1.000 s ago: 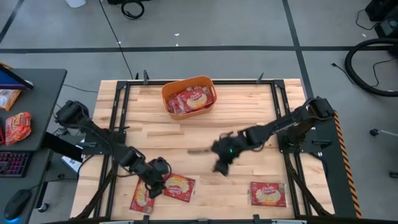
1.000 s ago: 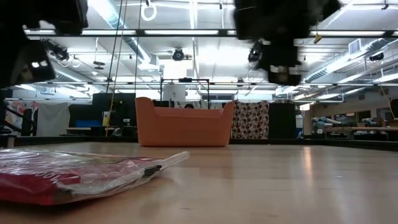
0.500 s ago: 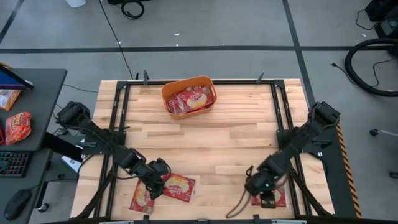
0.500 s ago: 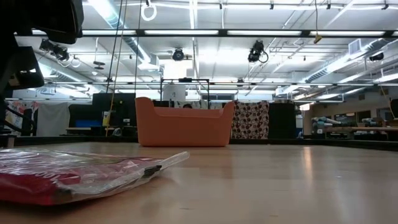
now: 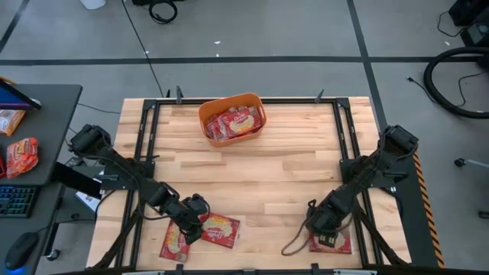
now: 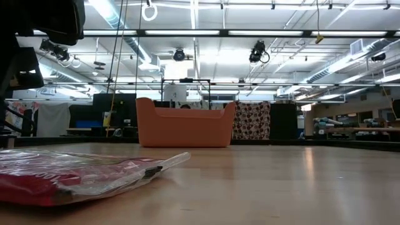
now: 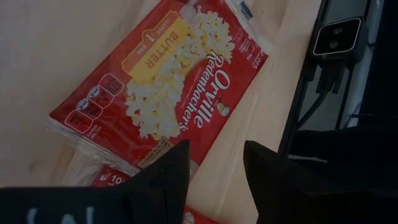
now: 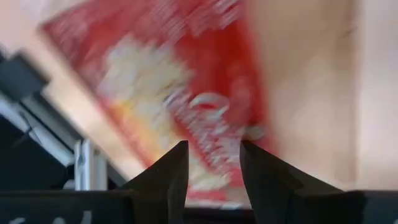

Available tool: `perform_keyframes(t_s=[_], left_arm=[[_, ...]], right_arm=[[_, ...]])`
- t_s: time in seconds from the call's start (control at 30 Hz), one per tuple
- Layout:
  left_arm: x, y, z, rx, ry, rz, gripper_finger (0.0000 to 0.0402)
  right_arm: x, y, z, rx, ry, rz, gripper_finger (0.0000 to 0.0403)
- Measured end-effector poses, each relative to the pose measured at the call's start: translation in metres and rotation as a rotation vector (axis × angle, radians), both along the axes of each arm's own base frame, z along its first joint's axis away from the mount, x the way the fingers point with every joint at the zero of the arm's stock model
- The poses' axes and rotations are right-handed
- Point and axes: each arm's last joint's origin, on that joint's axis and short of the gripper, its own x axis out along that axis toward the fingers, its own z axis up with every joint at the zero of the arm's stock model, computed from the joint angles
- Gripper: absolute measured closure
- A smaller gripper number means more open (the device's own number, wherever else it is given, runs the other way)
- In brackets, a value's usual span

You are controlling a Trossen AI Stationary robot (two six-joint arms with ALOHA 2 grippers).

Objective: Sort popcorn bags into baskets
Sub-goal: Put the red popcorn bag into the orange bin

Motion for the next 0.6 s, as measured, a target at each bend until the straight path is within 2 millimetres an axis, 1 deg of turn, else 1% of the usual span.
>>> perform_keyframes(t_s=[0.17, 0.23, 0.3, 0.37, 0.43, 0.47, 0.53, 0.6], left_arm=[[0.0, 0.0, 0.0, -0.006, 0.0, 0.006, 0.0246], [0.0, 0.0, 0.0, -0.005, 0.0, 0.006, 0.0246], [0.0, 0.0, 0.0, -0.001, -0.003, 0.005, 0.0246], [0.0, 0.0, 0.0, 0.009, -0.01, 0.011, 0.0246], [0.001, 0.001, 0.0, 0.022, -0.018, 0.023, 0.0246], [0.001, 0.001, 0.0, 0.029, -0.023, 0.025, 0.0246], [0.001, 0.001, 0.0, 0.034, -0.027, 0.028, 0.0246], [0.001, 0.001, 0.0, 0.036, -0.028, 0.027, 0.0246]], right_arm=[[0.013, -0.029, -0.012, -0.037, 0.012, -0.156, 0.0255], [0.024, -0.042, -0.013, -0.041, -0.018, -0.22, 0.0255], [0.039, -0.055, -0.011, -0.058, -0.095, -0.297, 0.0255], [0.059, -0.068, -0.005, -0.09, -0.236, -0.368, 0.0255], [0.082, -0.079, 0.003, -0.135, -0.422, -0.393, 0.0255], [0.093, -0.083, 0.01, -0.153, -0.522, -0.398, 0.0255], [0.114, -0.088, 0.031, -0.175, -0.728, -0.412, 0.0255], [0.129, -0.092, 0.05, -0.191, -0.864, -0.402, 0.0255]])
